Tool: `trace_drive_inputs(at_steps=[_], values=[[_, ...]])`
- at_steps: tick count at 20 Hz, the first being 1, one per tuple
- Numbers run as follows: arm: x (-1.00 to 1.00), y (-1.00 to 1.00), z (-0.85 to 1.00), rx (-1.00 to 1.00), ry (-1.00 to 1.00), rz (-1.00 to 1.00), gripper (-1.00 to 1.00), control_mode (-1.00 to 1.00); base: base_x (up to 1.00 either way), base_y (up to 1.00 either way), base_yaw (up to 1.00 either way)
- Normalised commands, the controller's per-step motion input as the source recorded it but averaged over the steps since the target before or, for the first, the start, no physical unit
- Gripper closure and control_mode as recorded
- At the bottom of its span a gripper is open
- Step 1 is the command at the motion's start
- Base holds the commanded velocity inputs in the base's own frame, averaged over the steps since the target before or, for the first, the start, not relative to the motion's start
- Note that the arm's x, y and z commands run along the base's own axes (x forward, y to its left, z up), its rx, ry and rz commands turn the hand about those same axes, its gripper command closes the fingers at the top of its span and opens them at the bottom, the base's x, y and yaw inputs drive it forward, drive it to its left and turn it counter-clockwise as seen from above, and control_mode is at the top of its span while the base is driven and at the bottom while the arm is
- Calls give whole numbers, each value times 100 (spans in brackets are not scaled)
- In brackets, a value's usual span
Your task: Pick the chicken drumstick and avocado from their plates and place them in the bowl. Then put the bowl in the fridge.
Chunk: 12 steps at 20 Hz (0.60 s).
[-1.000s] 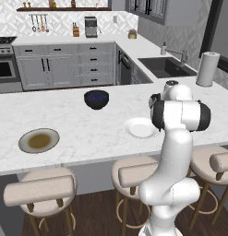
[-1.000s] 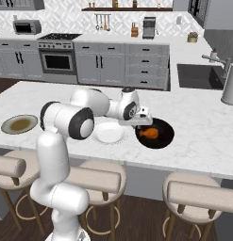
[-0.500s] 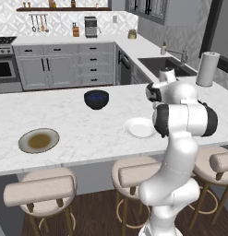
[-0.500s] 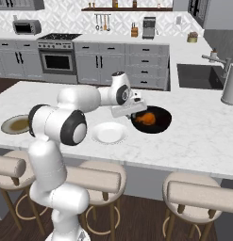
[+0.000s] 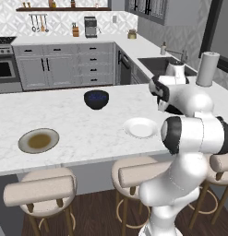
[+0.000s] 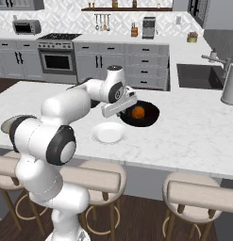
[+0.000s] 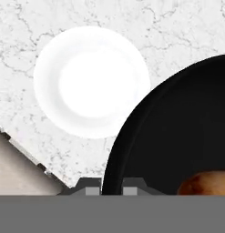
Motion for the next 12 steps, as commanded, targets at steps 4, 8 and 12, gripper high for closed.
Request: trace_drive_inputs(at_steps=[4,8,12], values=[[-75,3,35,1,0,53,100,-100,0,0,0],[-75,7,22,0,0,52,100,-100,0,0,0],[-72,50,9,-2,-10,35,100,-100,0,0,0]])
